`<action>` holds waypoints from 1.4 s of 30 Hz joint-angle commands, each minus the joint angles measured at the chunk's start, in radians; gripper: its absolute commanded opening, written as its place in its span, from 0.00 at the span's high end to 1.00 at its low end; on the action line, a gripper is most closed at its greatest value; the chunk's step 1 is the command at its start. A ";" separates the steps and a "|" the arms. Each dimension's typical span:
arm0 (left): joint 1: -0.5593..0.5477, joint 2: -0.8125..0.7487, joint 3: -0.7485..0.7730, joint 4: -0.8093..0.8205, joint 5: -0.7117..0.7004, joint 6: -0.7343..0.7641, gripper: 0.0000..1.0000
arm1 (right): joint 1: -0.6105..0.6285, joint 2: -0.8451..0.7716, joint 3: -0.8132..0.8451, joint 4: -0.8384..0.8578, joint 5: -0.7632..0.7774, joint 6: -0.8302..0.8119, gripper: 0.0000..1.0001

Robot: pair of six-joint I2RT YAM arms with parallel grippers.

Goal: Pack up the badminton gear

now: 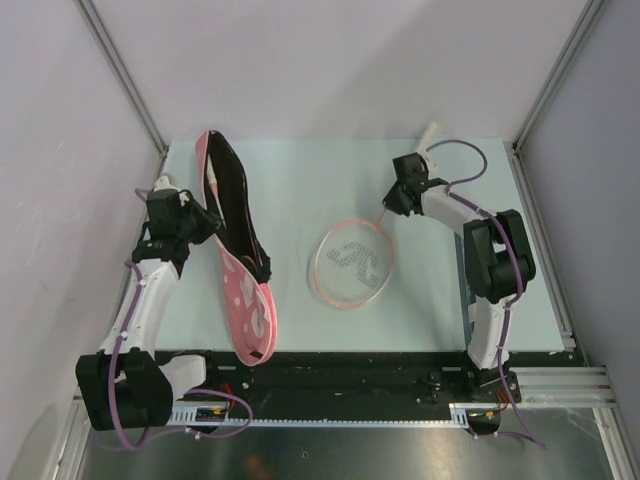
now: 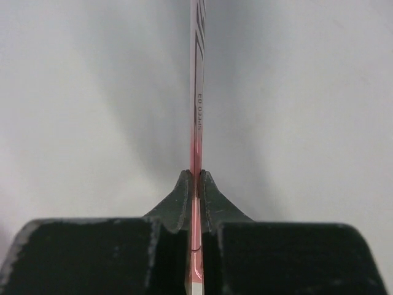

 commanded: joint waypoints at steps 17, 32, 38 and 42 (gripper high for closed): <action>0.000 -0.029 -0.044 0.249 0.416 -0.009 1.00 | 0.068 -0.306 0.188 1.036 -0.826 -0.016 1.00; -0.011 -0.058 -0.062 0.259 0.529 -0.059 1.00 | 0.181 0.058 0.476 1.567 -0.770 0.341 1.00; -0.015 -0.070 -0.067 0.259 0.538 -0.071 1.00 | 0.203 0.138 0.455 1.687 -0.728 0.400 1.00; -0.015 -0.086 -0.068 0.268 0.521 -0.094 1.00 | 0.229 0.164 0.360 1.814 -0.691 0.456 1.00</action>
